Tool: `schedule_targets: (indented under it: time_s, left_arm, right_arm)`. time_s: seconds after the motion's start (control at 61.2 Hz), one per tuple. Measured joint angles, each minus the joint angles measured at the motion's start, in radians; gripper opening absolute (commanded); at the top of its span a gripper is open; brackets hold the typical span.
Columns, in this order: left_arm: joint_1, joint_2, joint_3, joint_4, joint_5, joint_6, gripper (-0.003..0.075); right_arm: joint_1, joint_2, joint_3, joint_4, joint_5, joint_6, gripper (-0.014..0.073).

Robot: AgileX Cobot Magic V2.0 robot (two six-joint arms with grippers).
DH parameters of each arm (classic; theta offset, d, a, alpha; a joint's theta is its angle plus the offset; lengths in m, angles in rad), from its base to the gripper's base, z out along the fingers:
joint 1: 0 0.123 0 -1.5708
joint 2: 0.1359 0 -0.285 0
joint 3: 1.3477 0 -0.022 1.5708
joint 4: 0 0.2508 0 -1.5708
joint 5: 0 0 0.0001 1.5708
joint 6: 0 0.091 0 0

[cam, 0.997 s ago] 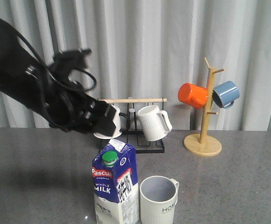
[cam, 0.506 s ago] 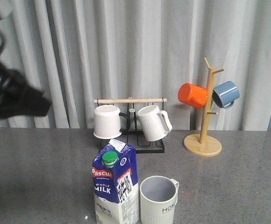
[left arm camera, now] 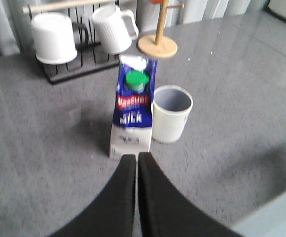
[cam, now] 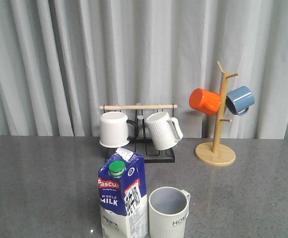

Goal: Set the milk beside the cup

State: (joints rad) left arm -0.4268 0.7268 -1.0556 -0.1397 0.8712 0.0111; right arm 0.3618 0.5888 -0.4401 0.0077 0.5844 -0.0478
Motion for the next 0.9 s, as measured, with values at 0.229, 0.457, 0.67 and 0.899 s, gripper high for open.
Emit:
schedule_targets:
  time_s: [0.229, 0.457, 0.67, 0.899]
  left_arm:
    - [0.0, -0.148, 0.125, 0.0, 0.062, 0.0, -0.0008]
    - [0.0, -0.198, 0.142, 0.067, 0.072, 0.0, -0.0008]
    - [0.021, -0.242, 0.356, 0.242, -0.221, 0.0, -0.0008]
    - [0.186, -0.373, 0.749, 0.295, -0.698, -0.105, -0.0008]
  right_arm:
    - [0.0, 0.0, 0.0, 0.0, -0.001, 0.0, -0.0006]
    - [0.0, 0.0, 0.0, 0.0, -0.001, 0.0, -0.0006]
    - [0.0, 0.0, 0.0, 0.0, -0.001, 0.0, -0.0006]
    - [0.0, 0.0, 0.0, 0.0, -0.001, 0.0, -0.0006]
